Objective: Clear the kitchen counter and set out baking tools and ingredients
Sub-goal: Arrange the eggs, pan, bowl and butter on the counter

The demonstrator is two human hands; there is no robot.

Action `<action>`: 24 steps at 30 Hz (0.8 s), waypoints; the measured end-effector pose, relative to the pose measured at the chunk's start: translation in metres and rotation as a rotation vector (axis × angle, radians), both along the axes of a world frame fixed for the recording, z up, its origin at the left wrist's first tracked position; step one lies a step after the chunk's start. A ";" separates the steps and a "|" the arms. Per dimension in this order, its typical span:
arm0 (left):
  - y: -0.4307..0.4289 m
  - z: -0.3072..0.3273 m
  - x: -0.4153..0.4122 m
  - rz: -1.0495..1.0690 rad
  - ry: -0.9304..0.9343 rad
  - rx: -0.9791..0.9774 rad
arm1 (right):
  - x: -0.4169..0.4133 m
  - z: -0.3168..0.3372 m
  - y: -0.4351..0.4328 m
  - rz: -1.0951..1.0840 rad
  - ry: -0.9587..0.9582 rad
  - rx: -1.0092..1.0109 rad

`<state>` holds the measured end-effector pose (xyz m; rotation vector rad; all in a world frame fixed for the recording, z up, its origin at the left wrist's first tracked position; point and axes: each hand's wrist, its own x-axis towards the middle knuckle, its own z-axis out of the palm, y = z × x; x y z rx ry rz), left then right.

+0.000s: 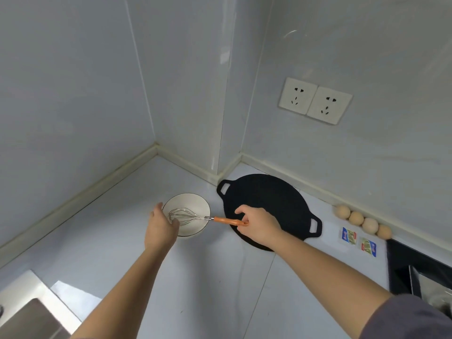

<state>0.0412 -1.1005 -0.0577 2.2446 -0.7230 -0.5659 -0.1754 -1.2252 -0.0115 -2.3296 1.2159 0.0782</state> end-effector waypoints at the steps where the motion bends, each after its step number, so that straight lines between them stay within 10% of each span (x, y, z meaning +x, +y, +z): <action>1: -0.003 -0.002 0.003 0.036 0.100 -0.021 | 0.002 0.000 -0.001 0.022 0.028 -0.034; 6: -0.008 -0.005 0.010 0.228 0.543 -0.100 | 0.004 -0.001 -0.001 0.087 0.065 -0.121; 24: -0.045 0.037 -0.198 -0.342 0.647 -0.025 | -0.220 0.042 0.024 0.074 0.154 -0.180</action>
